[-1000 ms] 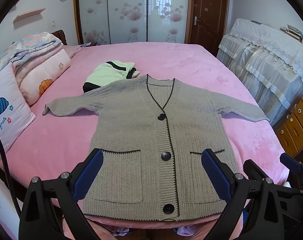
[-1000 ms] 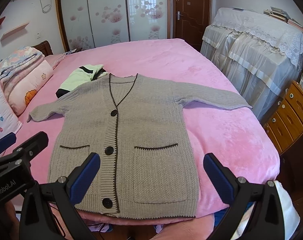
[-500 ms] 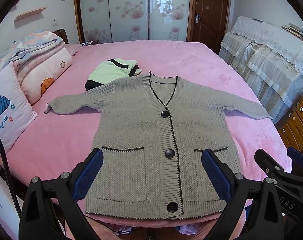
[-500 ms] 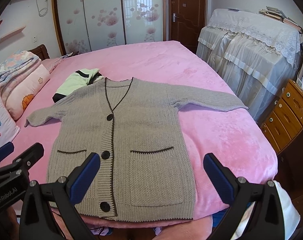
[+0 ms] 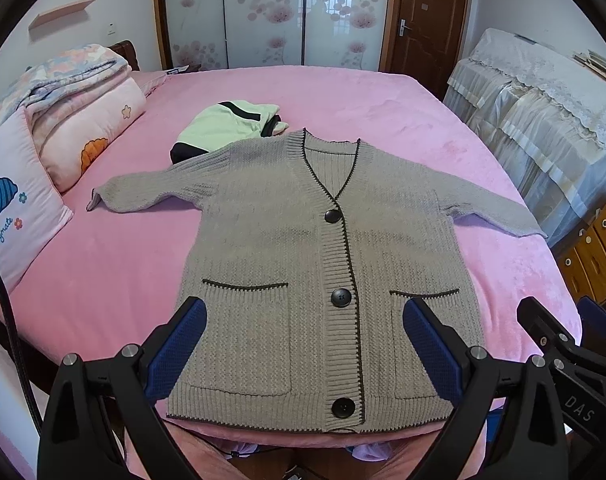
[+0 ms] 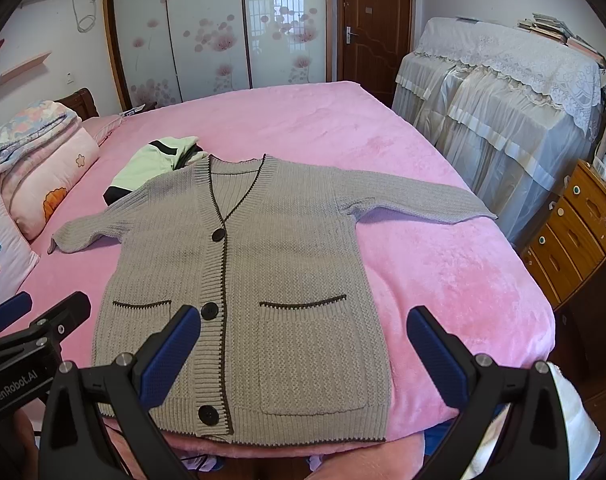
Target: Fold large clothes
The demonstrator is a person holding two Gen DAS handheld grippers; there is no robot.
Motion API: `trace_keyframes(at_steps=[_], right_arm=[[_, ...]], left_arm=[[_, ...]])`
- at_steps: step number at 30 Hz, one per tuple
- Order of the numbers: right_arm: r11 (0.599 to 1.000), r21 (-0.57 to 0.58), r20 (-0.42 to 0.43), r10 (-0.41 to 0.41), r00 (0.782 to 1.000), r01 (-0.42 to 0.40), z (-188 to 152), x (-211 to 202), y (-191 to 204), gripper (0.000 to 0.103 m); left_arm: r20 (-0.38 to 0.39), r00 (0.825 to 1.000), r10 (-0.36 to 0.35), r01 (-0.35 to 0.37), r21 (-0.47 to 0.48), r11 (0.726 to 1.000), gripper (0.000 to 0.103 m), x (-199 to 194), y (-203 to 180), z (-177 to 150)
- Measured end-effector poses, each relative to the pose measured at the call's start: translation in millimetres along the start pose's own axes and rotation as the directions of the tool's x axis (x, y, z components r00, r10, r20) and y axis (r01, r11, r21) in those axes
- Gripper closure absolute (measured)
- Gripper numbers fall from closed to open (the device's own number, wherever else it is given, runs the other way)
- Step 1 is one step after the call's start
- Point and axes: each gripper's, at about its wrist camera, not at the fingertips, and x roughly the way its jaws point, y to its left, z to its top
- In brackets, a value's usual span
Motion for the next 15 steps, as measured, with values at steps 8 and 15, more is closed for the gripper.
trace_keyframes(at_steps=[8,15], right_arm=[[1.0,0.0,-0.002,0.0,1.0,0.0,0.0,0.2,0.0,0.0],[1.0,0.0,-0.009,0.005,1.0,-0.005,-0.1,4.1,-0.6,0.0]], left_arm=[[-0.015,1.0,0.005,-0.005,-0.002,1.0,0.005,3.9,0.2,-1.4],[-0.03,0.999,0.009,-0.009,-0.012,1.0,0.005,8.4,-0.3,-1.3]])
